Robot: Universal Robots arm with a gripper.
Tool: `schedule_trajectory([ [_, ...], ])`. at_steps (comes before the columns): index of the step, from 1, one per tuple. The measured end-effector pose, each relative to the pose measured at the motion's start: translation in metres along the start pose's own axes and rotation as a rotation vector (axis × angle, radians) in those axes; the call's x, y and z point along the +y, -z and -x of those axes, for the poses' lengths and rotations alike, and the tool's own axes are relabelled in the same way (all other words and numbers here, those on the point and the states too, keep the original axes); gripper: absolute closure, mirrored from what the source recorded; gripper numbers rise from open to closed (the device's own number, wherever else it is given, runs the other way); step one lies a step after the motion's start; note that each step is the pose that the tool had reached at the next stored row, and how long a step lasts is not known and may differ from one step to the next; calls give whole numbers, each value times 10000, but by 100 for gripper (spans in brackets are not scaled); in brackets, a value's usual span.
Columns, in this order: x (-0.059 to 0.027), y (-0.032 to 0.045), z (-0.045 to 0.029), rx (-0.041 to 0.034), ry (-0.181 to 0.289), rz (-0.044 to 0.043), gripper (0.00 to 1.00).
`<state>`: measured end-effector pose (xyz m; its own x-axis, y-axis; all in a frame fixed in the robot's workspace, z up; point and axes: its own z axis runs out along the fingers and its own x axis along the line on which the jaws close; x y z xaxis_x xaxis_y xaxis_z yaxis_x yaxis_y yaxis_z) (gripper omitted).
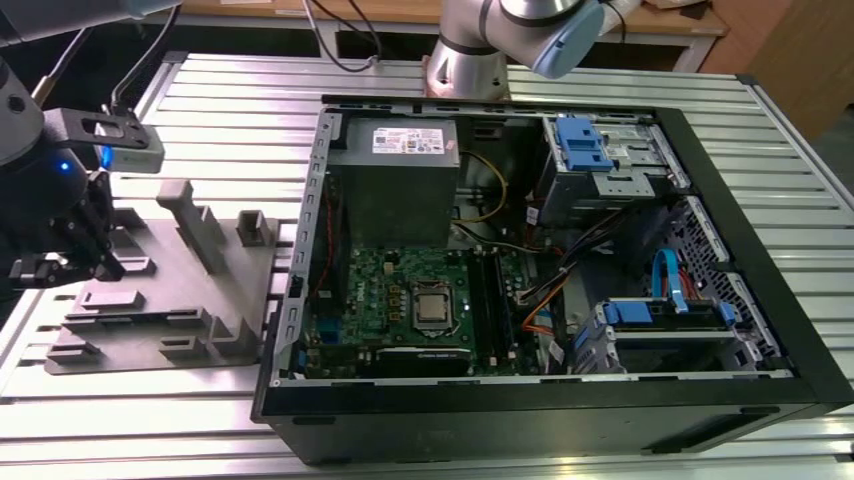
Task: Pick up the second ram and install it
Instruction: 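Pick up the second ram and move it above second insertion slot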
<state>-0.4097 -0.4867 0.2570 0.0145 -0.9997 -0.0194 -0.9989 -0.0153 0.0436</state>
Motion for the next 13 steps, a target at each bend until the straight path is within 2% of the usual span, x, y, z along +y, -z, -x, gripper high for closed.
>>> schedule_trajectory([
  [13, 12, -96, -42, 2, 0, 2, 93],
])
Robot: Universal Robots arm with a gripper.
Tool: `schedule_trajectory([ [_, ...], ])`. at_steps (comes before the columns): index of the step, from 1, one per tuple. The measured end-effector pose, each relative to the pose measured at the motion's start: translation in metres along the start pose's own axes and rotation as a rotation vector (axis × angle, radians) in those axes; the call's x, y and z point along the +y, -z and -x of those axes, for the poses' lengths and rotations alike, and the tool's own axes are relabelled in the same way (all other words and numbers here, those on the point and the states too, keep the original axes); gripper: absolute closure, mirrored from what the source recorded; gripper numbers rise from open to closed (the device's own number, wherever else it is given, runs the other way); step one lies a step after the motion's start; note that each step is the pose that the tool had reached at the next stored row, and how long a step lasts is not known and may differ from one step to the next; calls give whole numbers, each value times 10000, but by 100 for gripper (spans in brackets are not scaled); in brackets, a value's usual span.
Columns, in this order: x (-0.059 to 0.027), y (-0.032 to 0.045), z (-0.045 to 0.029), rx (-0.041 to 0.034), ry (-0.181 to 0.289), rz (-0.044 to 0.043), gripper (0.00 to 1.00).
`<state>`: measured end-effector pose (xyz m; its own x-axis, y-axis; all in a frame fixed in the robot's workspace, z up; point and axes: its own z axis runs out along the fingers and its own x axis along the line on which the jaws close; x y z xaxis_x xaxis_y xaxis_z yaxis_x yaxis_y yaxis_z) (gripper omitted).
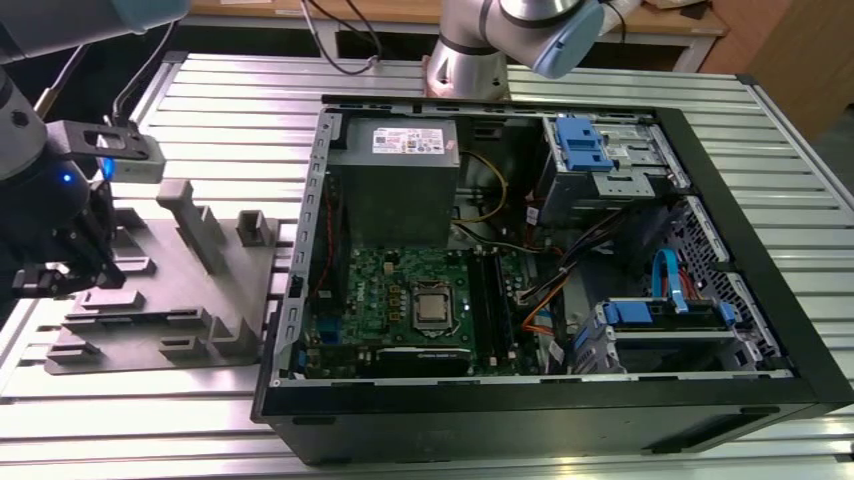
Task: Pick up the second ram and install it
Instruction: 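Pick up the second ram and move it above second insertion slot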
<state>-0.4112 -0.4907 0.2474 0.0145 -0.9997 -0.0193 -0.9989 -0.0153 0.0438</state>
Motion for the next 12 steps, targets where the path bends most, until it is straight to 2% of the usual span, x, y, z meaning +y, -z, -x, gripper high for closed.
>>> schedule_trajectory([
  [8, -2, -68, -37, 1, 0, 1, 93],
  [12, -4, -114, -86, 1, 0, 1, 93],
])
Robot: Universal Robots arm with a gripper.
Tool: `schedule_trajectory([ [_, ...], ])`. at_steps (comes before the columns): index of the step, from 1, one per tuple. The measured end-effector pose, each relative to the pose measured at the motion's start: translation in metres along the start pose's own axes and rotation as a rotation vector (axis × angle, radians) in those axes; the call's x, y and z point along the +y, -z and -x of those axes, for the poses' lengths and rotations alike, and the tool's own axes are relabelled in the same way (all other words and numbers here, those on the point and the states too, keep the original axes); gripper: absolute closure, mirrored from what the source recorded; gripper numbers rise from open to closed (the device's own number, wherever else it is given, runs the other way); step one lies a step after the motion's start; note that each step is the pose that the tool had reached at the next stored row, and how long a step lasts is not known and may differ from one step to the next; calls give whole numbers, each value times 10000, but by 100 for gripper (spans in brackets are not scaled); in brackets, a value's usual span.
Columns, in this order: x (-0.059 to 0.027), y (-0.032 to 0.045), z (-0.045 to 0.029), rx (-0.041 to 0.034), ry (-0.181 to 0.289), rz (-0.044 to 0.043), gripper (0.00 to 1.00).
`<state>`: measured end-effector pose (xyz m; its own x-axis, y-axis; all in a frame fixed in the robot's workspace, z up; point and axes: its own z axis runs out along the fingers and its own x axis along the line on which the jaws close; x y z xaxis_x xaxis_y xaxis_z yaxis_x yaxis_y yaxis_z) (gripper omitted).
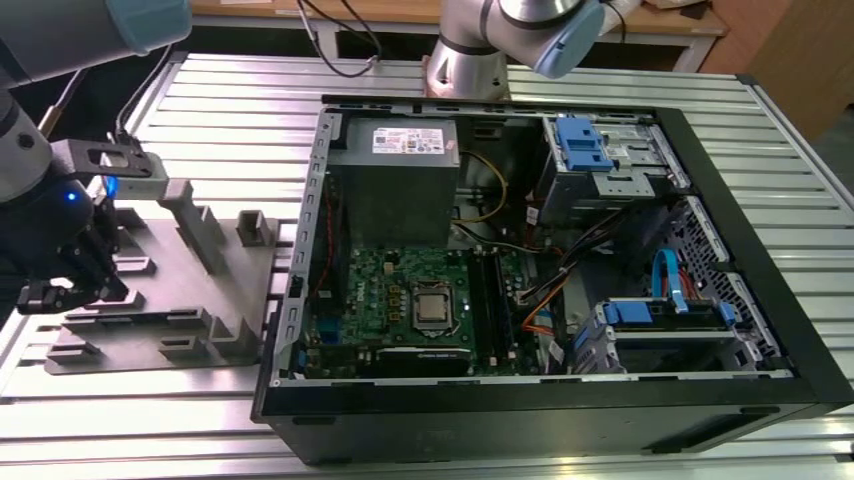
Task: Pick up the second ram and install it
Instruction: 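Pick up the second ram and move it above second insertion slot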
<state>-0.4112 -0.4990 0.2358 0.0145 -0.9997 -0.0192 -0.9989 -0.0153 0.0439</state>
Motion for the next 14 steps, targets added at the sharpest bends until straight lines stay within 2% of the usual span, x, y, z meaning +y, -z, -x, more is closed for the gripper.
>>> schedule_trajectory([
  [8, -3, -104, -39, -1, -1, -1, 93],
  [14, 4, -142, -40, -14, 3, -6, 93],
])
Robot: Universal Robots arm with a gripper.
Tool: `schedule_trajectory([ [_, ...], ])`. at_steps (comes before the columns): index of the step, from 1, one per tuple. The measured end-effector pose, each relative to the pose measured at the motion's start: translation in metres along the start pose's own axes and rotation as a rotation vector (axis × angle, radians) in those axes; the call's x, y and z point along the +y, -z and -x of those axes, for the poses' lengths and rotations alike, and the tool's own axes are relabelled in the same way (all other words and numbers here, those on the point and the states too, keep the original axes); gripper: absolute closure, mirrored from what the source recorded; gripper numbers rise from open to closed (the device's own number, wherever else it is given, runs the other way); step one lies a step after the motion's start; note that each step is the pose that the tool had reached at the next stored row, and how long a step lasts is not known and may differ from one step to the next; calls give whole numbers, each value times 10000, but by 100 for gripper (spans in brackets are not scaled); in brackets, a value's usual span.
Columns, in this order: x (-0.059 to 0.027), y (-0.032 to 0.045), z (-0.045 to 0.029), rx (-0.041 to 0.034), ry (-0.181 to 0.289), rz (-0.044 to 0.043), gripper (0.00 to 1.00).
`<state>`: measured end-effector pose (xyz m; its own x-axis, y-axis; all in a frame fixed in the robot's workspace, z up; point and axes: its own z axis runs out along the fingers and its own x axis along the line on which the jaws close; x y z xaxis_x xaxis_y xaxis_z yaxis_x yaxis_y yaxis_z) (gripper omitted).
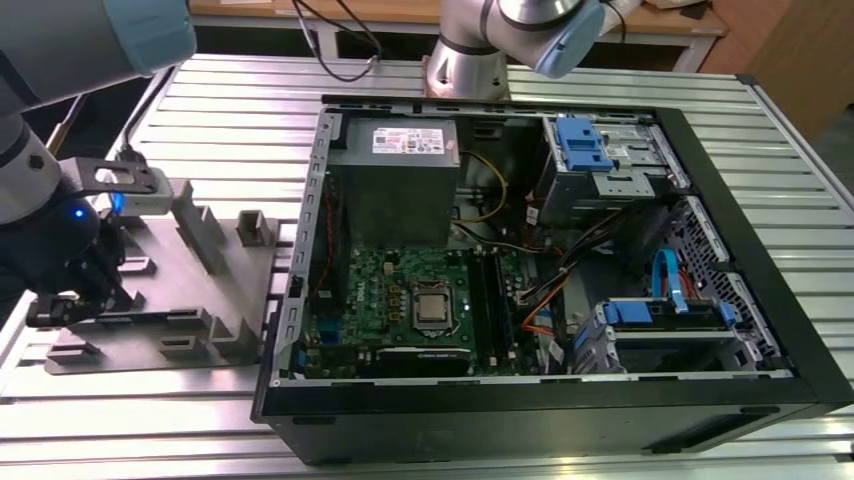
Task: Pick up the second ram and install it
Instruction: 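Pick up the second ram and move it above second insertion slot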
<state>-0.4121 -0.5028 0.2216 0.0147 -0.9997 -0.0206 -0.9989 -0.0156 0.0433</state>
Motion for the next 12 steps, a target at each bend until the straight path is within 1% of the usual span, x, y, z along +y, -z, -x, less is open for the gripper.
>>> schedule_trajectory([
  [4, 24, -18, 1, -1, 0, -18, 93],
  [8, 37, -57, 0, -8, 1, -24, 93],
  [12, 38, -60, 1, -17, 0, -23, 93],
])
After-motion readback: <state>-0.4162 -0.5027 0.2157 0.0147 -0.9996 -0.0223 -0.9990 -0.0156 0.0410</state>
